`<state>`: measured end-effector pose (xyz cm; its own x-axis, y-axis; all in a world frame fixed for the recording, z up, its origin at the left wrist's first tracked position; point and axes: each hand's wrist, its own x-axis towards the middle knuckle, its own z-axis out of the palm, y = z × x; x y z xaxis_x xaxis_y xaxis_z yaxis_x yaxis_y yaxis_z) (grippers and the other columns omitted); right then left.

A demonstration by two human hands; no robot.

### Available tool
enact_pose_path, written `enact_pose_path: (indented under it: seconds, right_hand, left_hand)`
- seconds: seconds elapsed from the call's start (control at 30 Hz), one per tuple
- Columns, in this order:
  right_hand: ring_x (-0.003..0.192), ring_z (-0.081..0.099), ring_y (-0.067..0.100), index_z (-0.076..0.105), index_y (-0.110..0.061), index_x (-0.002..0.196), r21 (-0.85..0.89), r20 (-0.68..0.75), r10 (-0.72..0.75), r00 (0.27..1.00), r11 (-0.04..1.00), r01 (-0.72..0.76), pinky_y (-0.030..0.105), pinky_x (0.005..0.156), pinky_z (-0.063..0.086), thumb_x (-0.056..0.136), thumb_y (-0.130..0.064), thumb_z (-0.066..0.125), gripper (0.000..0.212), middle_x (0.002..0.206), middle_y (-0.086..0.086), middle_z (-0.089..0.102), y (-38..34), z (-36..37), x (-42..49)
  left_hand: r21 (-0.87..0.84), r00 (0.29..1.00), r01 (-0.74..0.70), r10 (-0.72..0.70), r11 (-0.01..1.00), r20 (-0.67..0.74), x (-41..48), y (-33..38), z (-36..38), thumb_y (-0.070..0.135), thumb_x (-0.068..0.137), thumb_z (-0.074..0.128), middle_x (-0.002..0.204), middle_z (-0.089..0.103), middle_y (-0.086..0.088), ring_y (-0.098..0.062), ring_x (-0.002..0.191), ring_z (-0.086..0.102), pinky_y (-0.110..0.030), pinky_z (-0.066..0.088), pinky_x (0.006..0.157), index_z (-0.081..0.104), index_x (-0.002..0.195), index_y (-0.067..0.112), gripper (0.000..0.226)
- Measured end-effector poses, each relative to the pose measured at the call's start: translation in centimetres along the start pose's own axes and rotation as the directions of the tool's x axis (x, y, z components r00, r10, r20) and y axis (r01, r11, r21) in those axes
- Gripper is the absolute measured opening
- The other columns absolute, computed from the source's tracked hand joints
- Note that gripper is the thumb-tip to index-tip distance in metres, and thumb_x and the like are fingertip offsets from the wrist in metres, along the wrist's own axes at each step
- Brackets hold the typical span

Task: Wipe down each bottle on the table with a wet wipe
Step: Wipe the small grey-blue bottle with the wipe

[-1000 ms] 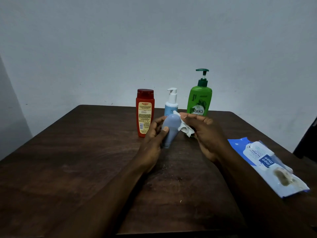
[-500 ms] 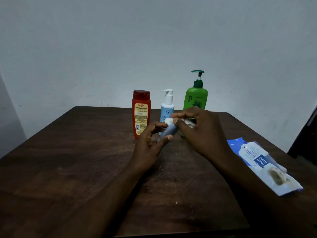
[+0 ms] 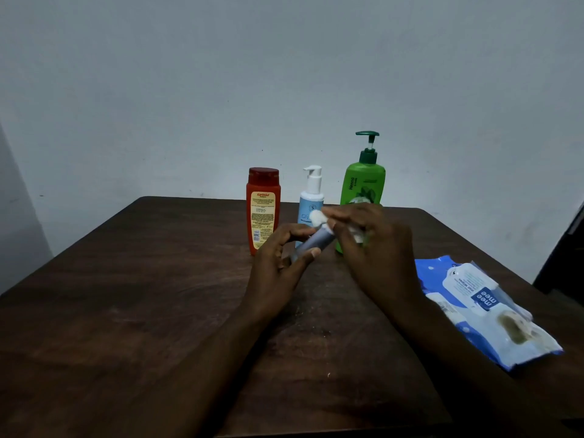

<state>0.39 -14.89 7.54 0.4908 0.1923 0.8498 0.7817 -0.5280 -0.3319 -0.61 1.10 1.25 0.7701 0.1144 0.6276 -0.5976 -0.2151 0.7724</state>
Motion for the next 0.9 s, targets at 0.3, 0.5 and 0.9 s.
enact_pose_path:
  seconds: [0.3,0.5,0.9]
  right_hand:
    - [0.101,0.071,0.012,0.077,-0.018,0.101,0.521,0.305,0.586,0.751,0.557,-0.647,0.024,0.083,0.055,0.092,-0.012,0.067,0.015,0.101,-0.002,0.077,1.7,-0.3,0.9]
    - [0.087,0.073,0.011,0.074,-0.011,0.098,0.688,0.419,0.617,0.666,0.262,-0.677,0.017,0.071,0.057,0.094,-0.004,0.059,0.017,0.095,0.004,0.077,2.0,-0.1,0.9]
    - [0.102,0.069,0.003,0.078,-0.018,0.106,0.608,0.162,0.65,0.742,0.527,-0.594,0.021,0.085,0.056,0.084,-0.016,0.078,0.023,0.104,-0.007,0.077,2.2,1.4,0.4]
  left_hand:
    - [0.118,0.997,-0.069,0.072,0.991,-0.02,0.0,0.1,-0.1,0.02,0.095,0.066,0.126,0.058,0.008,-0.007,0.121,0.055,-0.023,0.053,0.096,0.061,0.122,0.023,0.027]
    - [0.128,1.0,-0.022,0.022,0.992,0.001,-0.1,0.5,-0.1,0.021,0.095,0.068,0.127,0.059,0.014,0.001,0.122,0.055,-0.02,0.051,0.098,0.059,0.125,0.033,0.034]
    - [-0.253,0.923,0.379,-0.344,0.89,0.173,-0.3,1.2,0.2,0.002,0.085,0.073,0.119,0.073,0.007,-0.007,0.107,0.07,-0.032,0.061,0.084,0.057,0.127,0.036,0.056]
